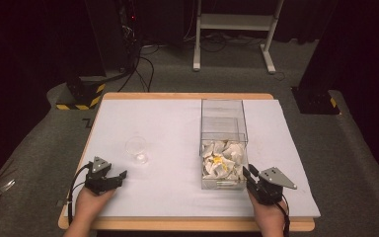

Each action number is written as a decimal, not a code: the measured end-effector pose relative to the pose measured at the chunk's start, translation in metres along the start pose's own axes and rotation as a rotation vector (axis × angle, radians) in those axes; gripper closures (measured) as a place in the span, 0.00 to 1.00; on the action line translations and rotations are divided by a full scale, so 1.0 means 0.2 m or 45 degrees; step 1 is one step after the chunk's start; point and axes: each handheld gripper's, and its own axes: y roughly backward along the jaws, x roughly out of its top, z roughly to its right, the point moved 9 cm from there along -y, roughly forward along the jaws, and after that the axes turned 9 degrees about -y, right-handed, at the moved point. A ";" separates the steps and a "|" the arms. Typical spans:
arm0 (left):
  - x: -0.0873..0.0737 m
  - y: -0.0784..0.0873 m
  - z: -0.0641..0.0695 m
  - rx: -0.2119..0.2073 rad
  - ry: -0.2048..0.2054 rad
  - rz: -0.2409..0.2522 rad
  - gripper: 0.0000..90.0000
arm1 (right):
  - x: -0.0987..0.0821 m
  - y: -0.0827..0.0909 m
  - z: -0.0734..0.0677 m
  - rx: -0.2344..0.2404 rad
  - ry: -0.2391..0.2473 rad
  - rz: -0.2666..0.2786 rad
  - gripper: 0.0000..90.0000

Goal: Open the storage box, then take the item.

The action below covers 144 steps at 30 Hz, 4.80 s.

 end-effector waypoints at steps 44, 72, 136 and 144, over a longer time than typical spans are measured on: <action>0.00 0.00 0.00 0.012 -0.017 -0.003 0.32 | -0.01 -0.05 0.34 -0.175 -0.036 -0.018 0.63; 0.18 0.19 0.07 -0.121 0.016 0.137 0.48 | -0.19 -0.13 0.45 -0.175 -0.089 -0.223 0.57; 0.82 0.13 1.08 -0.517 -0.316 0.323 0.53 | -0.24 -0.16 0.43 -0.161 -0.057 -0.322 0.51; 0.84 0.09 1.14 -0.531 -0.338 0.311 0.61 | -0.24 -0.16 0.43 -0.160 -0.052 -0.322 0.51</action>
